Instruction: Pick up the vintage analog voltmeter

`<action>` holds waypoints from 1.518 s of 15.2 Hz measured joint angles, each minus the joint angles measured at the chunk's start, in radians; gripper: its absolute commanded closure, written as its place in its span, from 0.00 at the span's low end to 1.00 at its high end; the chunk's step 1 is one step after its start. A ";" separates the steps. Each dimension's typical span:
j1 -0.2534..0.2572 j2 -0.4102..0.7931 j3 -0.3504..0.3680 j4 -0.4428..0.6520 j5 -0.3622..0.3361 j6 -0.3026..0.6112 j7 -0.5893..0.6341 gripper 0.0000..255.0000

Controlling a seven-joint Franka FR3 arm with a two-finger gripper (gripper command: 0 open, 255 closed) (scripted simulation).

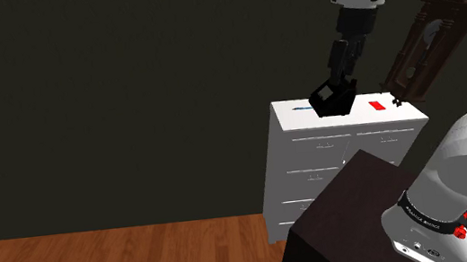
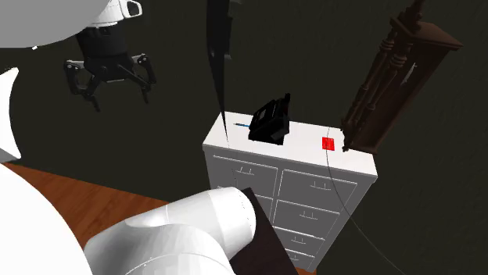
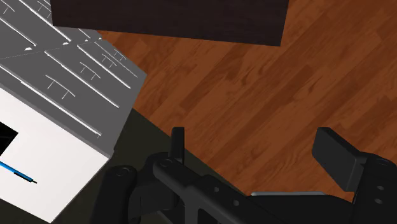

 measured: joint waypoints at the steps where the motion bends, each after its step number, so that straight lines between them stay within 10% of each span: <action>1: 0.000 0.000 0.000 0.000 0.000 0.000 0.000 0.00; 23: -0.206 0.549 -0.258 0.208 -0.119 0.309 -0.108 0.00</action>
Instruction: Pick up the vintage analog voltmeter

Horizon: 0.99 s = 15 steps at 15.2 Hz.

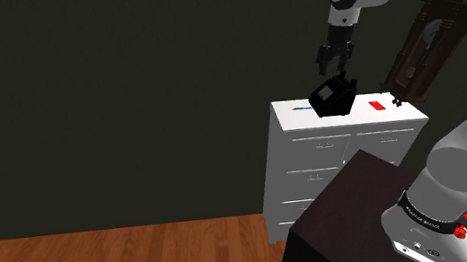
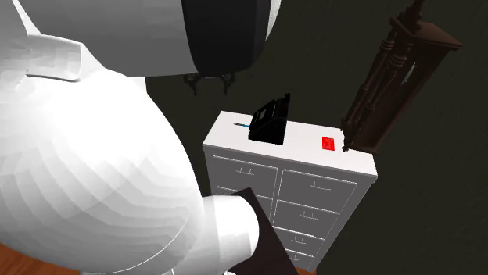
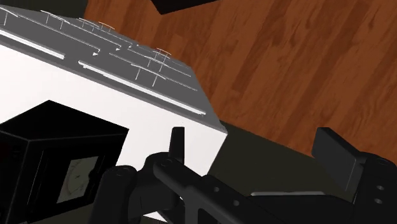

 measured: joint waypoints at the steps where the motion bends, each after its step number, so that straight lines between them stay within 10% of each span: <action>1: -0.008 0.019 -0.010 0.014 0.000 0.003 -0.002 0.00; 15: -0.148 0.445 -0.145 0.345 0.093 0.065 -0.098 0.00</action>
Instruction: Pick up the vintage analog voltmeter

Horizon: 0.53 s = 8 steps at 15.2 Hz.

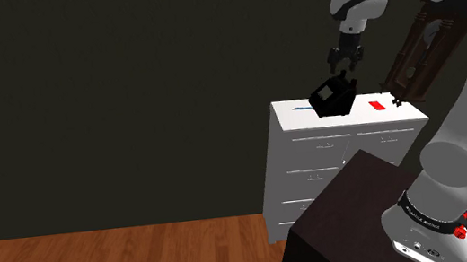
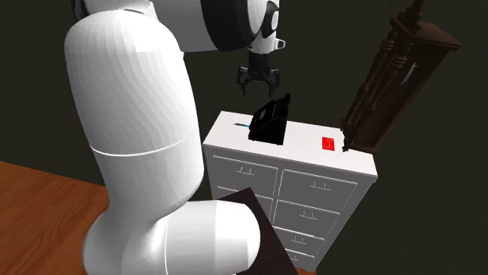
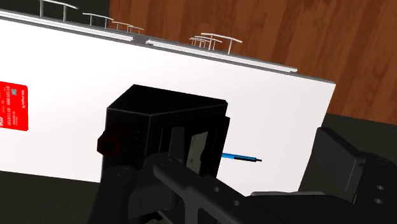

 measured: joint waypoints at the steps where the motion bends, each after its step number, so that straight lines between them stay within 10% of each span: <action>1: -0.012 0.025 -0.006 0.023 0.008 -0.001 -0.004 0.00; 8: -0.121 0.269 -0.032 0.283 0.089 -0.040 -0.031 0.00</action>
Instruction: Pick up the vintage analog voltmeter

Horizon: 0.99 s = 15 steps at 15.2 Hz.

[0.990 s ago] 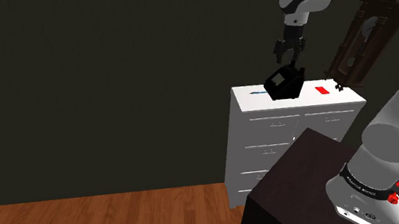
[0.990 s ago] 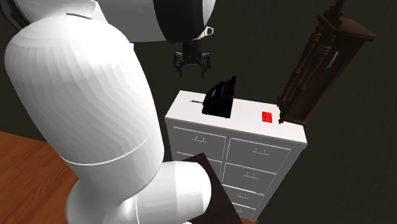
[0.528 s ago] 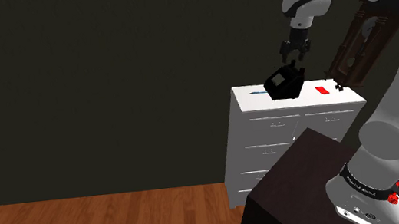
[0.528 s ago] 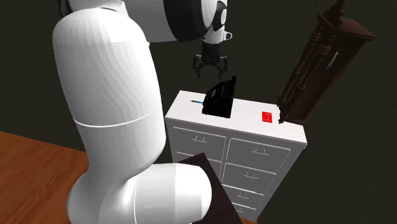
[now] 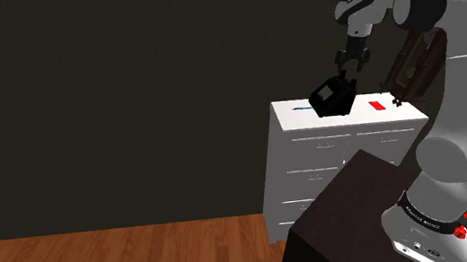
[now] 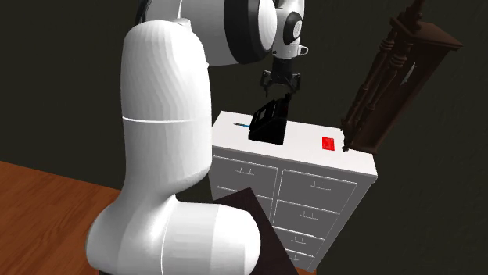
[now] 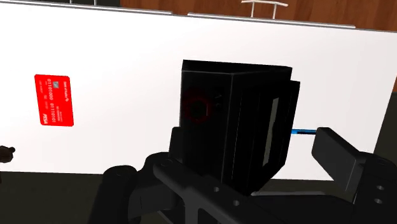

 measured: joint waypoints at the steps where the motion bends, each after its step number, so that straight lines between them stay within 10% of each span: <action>1: -0.019 0.030 -0.003 0.033 0.010 -0.006 -0.005 0.00; 11: -0.057 0.135 0.003 0.077 0.044 0.048 -0.012 0.00; 12: -0.058 0.137 0.004 0.078 0.045 0.049 -0.013 1.00; 15: -0.059 0.138 0.004 0.078 0.045 0.050 -0.013 1.00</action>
